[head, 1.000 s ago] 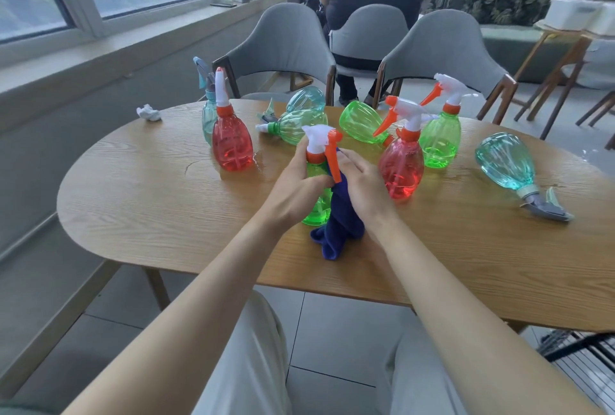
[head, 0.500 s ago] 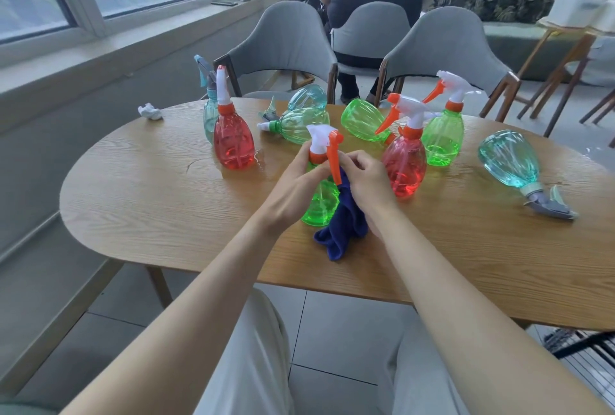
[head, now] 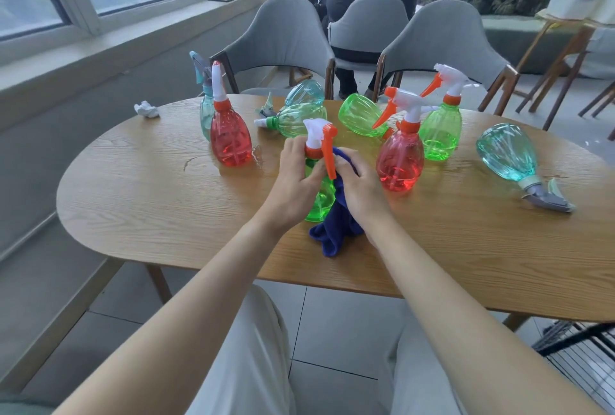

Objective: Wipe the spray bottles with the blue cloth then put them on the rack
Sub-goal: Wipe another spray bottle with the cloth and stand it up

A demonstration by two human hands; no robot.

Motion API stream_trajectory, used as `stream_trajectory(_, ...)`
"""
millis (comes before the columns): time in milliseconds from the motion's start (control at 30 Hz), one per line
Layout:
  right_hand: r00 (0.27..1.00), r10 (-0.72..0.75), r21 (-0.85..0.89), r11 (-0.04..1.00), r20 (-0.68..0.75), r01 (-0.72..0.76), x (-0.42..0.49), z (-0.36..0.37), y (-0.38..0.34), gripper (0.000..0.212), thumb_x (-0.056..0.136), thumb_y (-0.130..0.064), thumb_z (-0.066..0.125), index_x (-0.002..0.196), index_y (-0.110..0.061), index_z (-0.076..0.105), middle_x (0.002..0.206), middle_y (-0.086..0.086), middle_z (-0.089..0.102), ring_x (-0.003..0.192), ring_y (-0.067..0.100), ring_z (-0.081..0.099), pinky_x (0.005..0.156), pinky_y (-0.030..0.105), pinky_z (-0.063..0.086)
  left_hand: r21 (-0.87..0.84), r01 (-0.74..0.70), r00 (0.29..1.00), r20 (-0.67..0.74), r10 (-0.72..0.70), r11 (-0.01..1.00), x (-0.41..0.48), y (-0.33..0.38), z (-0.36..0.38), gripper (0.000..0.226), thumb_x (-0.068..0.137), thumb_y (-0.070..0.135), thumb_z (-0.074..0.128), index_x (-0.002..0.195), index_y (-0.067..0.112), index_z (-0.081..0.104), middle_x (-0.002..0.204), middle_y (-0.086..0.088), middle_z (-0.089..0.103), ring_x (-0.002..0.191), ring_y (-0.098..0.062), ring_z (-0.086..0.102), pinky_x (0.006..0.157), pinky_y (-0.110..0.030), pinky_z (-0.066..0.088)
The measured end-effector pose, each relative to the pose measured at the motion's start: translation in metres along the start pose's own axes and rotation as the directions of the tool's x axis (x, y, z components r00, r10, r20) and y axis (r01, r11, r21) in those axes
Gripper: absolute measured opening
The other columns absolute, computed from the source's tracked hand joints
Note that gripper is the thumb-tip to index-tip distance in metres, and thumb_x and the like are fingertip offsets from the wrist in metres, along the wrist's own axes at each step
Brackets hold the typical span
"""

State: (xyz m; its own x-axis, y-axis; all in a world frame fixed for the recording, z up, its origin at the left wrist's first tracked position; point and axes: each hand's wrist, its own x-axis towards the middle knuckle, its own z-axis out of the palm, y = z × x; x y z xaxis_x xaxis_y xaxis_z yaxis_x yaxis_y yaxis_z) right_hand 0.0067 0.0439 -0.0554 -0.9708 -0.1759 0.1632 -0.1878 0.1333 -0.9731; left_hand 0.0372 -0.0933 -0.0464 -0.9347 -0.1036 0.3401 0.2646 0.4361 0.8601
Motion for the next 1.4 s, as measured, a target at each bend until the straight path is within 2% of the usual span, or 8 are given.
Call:
stream_trajectory(100,0.999,0.005,-0.033,0.999,-0.032,-0.007,0.005,-0.002,-0.002,0.02,0.108,-0.039,0.056,0.119,-0.034,0.072,0.104,-0.016,0.073,0.099,0.005,0.068,0.088,0.03,0.053,0.065,0.0,1.0,-0.031,0.002,0.998,-0.003,-0.001,0.0,0.017,0.107,0.031,0.062,0.122,0.025,0.056,0.123,0.002,0.045,0.123,-0.017,0.046,0.1,-0.013,0.033)
stream_trajectory(333,0.989,-0.079,0.164,0.981,-0.121,0.099,-0.008,-0.013,-0.021,0.019,0.11,-0.028,0.056,0.116,-0.034,0.073,0.112,-0.018,0.076,0.111,0.0,0.068,0.099,0.021,0.051,0.018,-0.052,0.97,-0.239,0.055,0.998,0.004,0.003,0.002,0.02,0.106,0.035,0.065,0.119,0.022,0.073,0.115,0.005,0.066,0.109,-0.006,0.062,0.099,-0.028,0.052)
stream_trajectory(533,0.992,-0.064,0.084,0.995,0.109,0.055,-0.011,0.0,-0.02,0.031,0.115,-0.037,0.04,0.137,-0.043,0.061,0.127,-0.027,0.068,0.124,-0.007,0.059,0.1,0.009,0.042,-0.147,-0.016,0.984,-0.178,-0.011,0.989,-0.001,0.023,0.004,0.02,0.112,0.033,0.054,0.11,0.023,0.07,0.1,0.001,0.072,0.094,-0.018,0.067,0.084,-0.033,0.054)
stream_trajectory(700,0.993,0.077,-0.006,0.997,0.085,-0.077,-0.004,0.002,-0.008,0.047,0.109,-0.054,0.039,0.141,-0.032,0.064,0.136,-0.011,0.068,0.129,0.012,0.061,0.116,0.045,0.045,-0.15,0.022,0.99,-0.133,-0.042,0.988,0.0,0.019,-0.001,0.018,0.113,0.03,0.052,0.114,0.026,0.069,0.101,0.007,0.073,0.106,-0.017,0.067,0.091,-0.029,0.054)
stream_trajectory(900,0.996,-0.077,0.191,0.979,0.032,0.07,-0.011,-0.001,-0.009,0.01,0.106,-0.03,0.063,0.113,-0.028,0.07,0.101,-0.003,0.076,0.097,0.017,0.073,0.091,0.044,0.056,-0.159,0.031,0.985,-0.162,-0.057,0.987,0.006,0.018,0.001,0.022,0.108,0.035,0.061,0.106,0.015,0.07,0.098,-0.01,0.072,0.099,-0.036,0.066,0.089,-0.056,0.054)
stream_trajectory(1033,0.999,-0.019,0.113,0.994,0.037,0.015,-0.004,-0.003,-0.011,0.012,0.108,-0.035,0.059,0.103,-0.028,0.068,0.087,-0.006,0.07,0.083,0.012,0.068,0.079,0.04,0.053,-0.185,0.036,0.984,-0.164,-0.067,0.982,0.004,0.014,0.002,0.032,0.104,0.045,0.064,0.108,0.013,0.069,0.102,-0.021,0.069,0.096,-0.039,0.066,0.09,-0.063,0.056)
stream_trajectory(1233,0.998,-0.006,0.142,0.99,0.07,-0.004,-0.006,0.0,-0.009,0.019,0.108,-0.033,0.059,0.124,-0.03,0.07,0.105,-0.01,0.075,0.096,0.006,0.071,0.085,0.027,0.054,-0.183,0.046,0.986,-0.151,-0.075,0.982,0.004,0.019,-0.002,0.027,0.105,0.046,0.06,0.109,0.022,0.071,0.102,-0.014,0.073,0.103,-0.038,0.067,0.092,-0.061,0.057)
stream_trajectory(1400,0.996,-0.031,0.215,0.977,0.089,0.012,-0.008,-0.007,-0.008,0.023,0.103,-0.023,0.068,0.126,-0.028,0.069,0.112,-0.006,0.077,0.109,0.017,0.073,0.097,0.038,0.058,-0.235,0.053,0.985,-0.149,-0.09,0.97,0.007,0.024,0.0,0.018,0.109,0.036,0.061,0.114,0.026,0.075,0.101,-0.002,0.077,0.104,-0.025,0.072,0.095,-0.054,0.058)
